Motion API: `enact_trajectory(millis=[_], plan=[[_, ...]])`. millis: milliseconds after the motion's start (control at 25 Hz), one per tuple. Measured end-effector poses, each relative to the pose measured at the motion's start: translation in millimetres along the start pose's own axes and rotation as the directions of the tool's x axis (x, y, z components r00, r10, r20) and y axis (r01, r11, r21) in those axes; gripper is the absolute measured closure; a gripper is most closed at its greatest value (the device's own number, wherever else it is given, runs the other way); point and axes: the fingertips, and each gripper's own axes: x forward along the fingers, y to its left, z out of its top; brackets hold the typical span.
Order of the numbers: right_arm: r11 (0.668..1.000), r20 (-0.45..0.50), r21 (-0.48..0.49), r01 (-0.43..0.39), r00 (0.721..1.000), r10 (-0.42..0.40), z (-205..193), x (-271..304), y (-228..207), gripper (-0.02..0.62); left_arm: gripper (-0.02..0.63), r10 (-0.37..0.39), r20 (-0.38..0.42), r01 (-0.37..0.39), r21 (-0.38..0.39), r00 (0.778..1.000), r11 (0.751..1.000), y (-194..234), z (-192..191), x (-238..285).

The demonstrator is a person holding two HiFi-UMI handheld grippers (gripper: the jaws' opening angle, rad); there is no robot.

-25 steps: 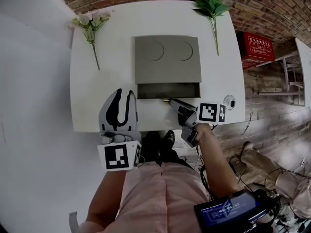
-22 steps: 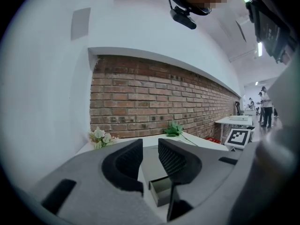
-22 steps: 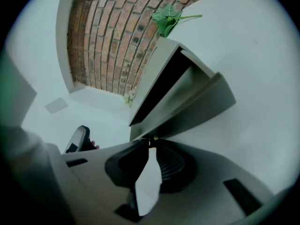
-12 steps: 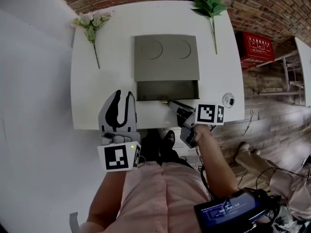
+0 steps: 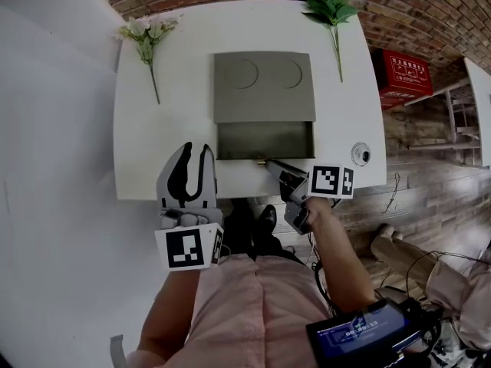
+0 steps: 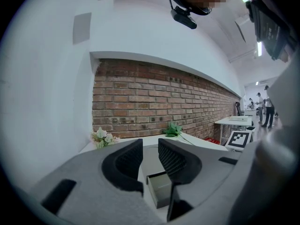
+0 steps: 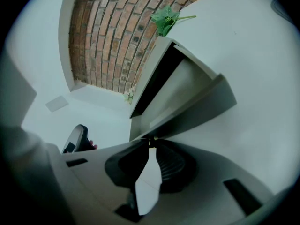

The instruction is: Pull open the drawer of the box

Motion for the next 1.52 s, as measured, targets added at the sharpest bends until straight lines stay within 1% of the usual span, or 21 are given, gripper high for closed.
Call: enact_trajectory(millis=[840, 1080, 1520], plan=[[1.0, 0.009, 0.005, 0.014, 1.0, -0.014, -6, -2, -9, 0.541, 0.497, -0.01, 0.007, 0.01, -0.002, 1.0, 1.0, -3, -2, 0], [1.0, 0.005, 0.007, 0.012, 1.0, -0.012, -13, -7, -9, 0.541, 0.497, -0.008, 0.015, 0.007, 0.009, 1.0, 1.0, -6, 1, -6], [1.0, -0.005, 0.01, 0.01, 1.0, -0.01, -25, -13, -9, 0.541, 0.497, -0.012, 0.013, 0.012, 0.004, 1.0, 1.0, -14, 2, -12]])
